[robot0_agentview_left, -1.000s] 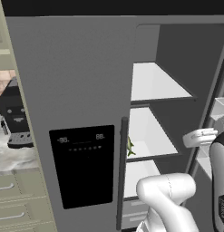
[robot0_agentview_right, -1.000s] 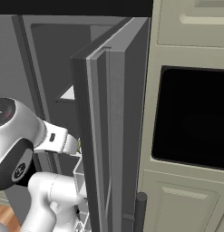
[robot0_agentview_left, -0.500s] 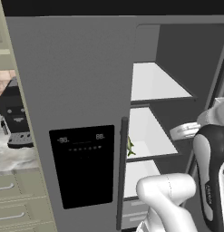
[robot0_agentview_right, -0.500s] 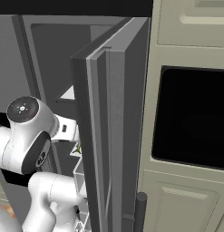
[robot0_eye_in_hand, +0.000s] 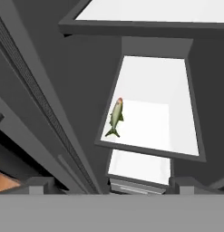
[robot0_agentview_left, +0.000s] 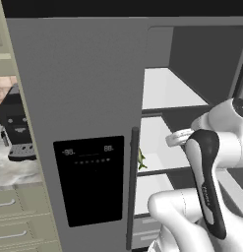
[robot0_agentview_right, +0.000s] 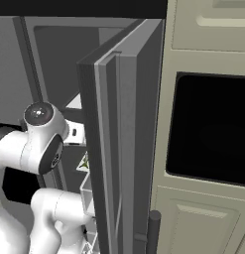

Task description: Gather the bell pepper and squash from the fridge and place them on a tray on the dining counter. Then gather the fishs from the fridge and place them on the other tray.

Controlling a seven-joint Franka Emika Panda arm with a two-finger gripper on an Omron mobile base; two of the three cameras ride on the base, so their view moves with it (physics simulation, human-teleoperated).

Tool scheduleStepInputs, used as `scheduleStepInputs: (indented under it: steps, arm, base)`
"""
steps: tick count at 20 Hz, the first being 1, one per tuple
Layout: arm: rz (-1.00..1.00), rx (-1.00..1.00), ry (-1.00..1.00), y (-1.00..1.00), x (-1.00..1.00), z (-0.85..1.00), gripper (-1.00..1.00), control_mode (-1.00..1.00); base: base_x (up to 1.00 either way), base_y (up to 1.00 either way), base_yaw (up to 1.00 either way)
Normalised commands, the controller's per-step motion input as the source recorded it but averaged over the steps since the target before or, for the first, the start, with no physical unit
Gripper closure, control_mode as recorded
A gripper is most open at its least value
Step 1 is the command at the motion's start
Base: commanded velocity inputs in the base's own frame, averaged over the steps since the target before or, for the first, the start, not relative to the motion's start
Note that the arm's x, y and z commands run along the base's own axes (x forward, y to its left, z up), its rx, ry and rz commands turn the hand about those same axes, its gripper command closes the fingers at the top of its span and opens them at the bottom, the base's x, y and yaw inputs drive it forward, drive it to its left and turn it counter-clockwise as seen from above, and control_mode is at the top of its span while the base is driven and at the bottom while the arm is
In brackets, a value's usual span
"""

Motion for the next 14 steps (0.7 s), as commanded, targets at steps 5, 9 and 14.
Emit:
scheduleStepInputs:
  steps: [5, 9, 14]
  arm:
    - [0.14, 0.01, 0.0, 0.0, 0.47, -0.43, -1.0, -1.0]
    - [0.12, 0.0, 0.0, 0.0, 0.41, -0.47, -1.0, -1.0]
    - [0.02, 0.0, -0.01, 0.0, 0.3, -0.57, -1.0, -1.0]
  base:
    - [0.0, 0.0, 0.0]
    - [0.0, 0.0, 0.0]
    - [0.0, 0.0, 0.0]
